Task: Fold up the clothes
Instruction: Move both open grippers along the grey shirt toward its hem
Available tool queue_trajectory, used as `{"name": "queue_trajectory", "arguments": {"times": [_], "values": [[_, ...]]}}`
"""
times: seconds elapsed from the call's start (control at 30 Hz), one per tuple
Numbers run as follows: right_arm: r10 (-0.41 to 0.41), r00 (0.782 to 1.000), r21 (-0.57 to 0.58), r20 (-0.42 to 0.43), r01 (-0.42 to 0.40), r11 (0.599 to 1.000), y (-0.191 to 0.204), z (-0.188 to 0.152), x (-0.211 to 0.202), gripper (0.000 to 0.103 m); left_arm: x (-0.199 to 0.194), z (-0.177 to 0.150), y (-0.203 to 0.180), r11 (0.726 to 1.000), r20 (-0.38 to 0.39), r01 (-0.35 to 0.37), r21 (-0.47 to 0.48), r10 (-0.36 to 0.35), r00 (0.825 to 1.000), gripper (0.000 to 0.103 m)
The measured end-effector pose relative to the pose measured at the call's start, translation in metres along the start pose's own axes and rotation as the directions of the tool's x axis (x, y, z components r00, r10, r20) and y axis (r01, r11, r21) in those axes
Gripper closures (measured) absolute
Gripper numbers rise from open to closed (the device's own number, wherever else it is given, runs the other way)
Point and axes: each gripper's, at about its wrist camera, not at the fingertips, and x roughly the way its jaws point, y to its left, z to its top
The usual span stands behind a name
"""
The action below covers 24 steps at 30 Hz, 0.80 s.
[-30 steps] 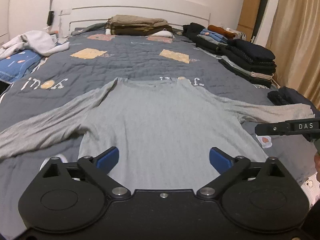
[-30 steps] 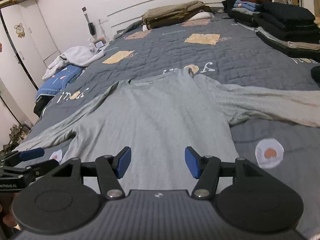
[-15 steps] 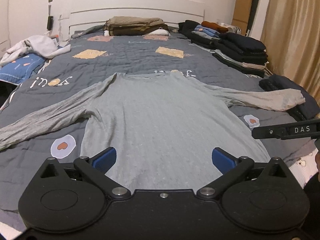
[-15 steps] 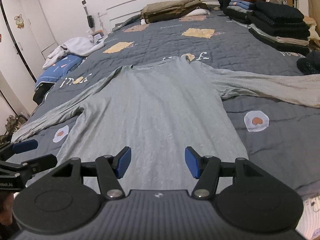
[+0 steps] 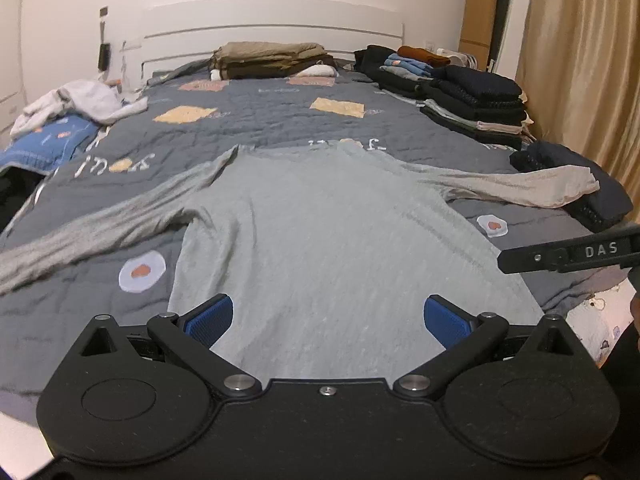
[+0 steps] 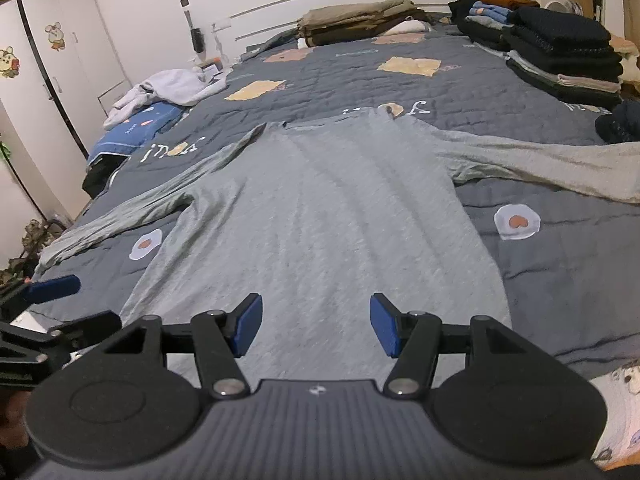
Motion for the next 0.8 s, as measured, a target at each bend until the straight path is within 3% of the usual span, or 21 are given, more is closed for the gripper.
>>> {"name": "queue_trajectory", "arguments": {"times": [0.4, 0.8], "values": [[0.044, 0.999, 0.033, -0.029, -0.043, 0.999, 0.002, -0.031, 0.008, 0.044, -0.008, -0.032, 0.017, 0.998, -0.037, -0.035, -0.057, 0.033, 0.999, 0.0], [0.102, 0.991, -0.016, -0.088, -0.104, 0.994, 0.026, -0.051, 0.037, 0.044, -0.019, -0.058, 0.051, 0.985, -0.064, -0.103, -0.136, 0.095, 0.993, 0.0]]}}
